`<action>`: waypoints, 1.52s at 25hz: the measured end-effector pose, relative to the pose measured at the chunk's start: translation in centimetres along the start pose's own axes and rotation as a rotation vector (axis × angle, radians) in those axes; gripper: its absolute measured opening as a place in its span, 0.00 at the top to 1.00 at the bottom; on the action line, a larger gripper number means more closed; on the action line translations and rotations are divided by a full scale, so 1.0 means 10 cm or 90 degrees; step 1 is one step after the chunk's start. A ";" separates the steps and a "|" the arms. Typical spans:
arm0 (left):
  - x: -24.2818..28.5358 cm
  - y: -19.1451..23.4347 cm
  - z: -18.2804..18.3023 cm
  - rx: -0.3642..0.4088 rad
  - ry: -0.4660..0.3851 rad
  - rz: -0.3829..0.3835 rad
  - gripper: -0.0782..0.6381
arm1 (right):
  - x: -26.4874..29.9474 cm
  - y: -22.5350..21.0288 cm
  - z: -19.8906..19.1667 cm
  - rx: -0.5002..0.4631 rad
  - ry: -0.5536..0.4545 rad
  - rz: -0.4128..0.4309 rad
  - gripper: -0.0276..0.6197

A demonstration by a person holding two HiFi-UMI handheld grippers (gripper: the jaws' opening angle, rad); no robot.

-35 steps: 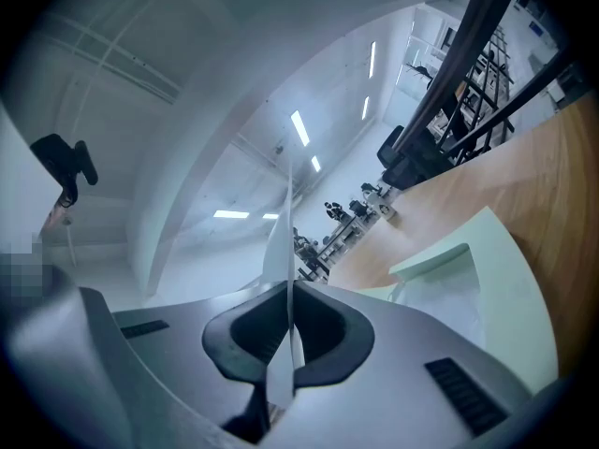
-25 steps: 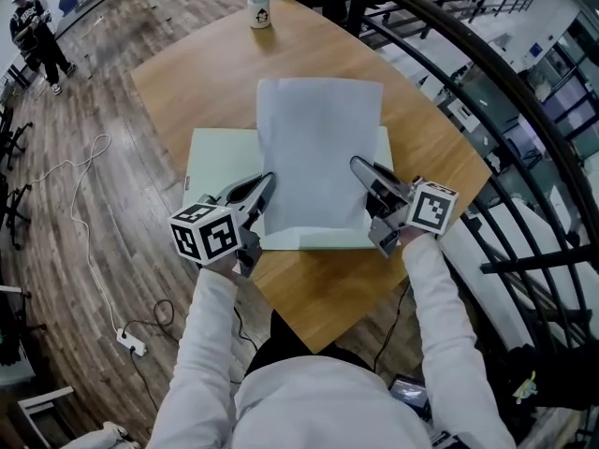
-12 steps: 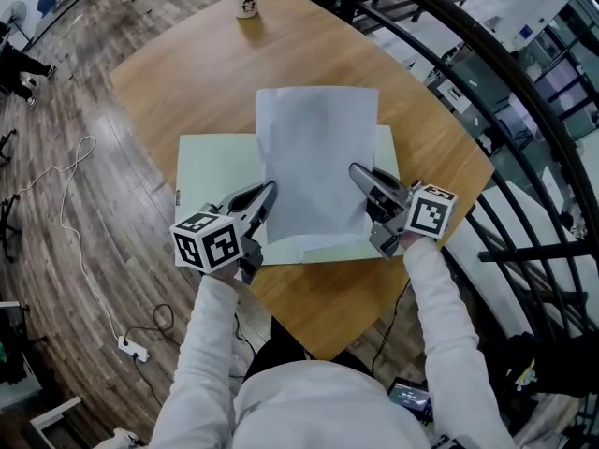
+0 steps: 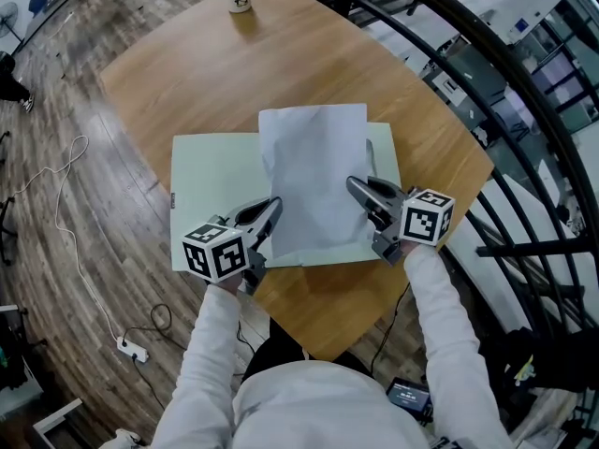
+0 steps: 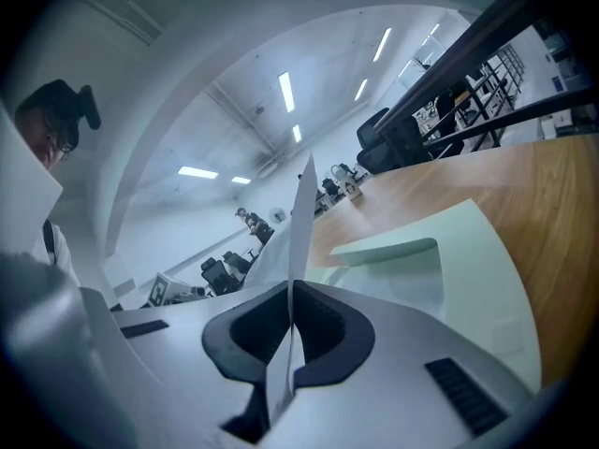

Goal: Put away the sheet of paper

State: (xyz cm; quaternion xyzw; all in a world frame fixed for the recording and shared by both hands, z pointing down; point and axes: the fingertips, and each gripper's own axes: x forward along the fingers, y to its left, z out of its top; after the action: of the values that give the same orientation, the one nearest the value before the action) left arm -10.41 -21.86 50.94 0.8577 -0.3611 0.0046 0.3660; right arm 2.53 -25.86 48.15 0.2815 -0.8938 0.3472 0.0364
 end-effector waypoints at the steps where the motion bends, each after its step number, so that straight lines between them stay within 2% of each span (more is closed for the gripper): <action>1: 0.01 -0.01 -0.03 0.002 0.006 0.000 0.87 | 0.00 -0.01 -0.04 -0.007 0.011 -0.008 0.91; 8: 0.04 0.02 -0.19 -0.003 0.044 0.005 0.87 | 0.03 -0.06 -0.17 -0.015 0.043 -0.027 0.91; 19: 0.07 0.04 -0.37 0.000 0.113 -0.013 0.87 | 0.10 -0.16 -0.22 -0.046 0.072 -0.097 0.91; 24: 0.08 0.04 -0.40 0.020 0.145 -0.016 0.87 | 0.08 -0.15 -0.17 -0.042 0.056 -0.104 0.82; 29: 0.11 0.03 -0.44 0.027 0.173 -0.022 0.87 | 0.05 -0.18 -0.10 -0.045 0.037 -0.126 0.78; 34: 0.13 0.07 -0.48 0.022 0.186 -0.029 0.87 | 0.04 -0.23 0.02 -0.089 0.016 -0.165 0.78; 38: 0.15 0.07 -0.49 0.020 0.197 -0.037 0.87 | 0.00 -0.32 0.14 -0.143 0.007 -0.226 0.77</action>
State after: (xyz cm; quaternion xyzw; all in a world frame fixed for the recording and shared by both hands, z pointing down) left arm -8.47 -20.09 55.38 0.8623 -0.2755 0.1321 0.4038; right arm 4.44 -28.72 49.00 0.4269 -0.8631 0.2352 0.1326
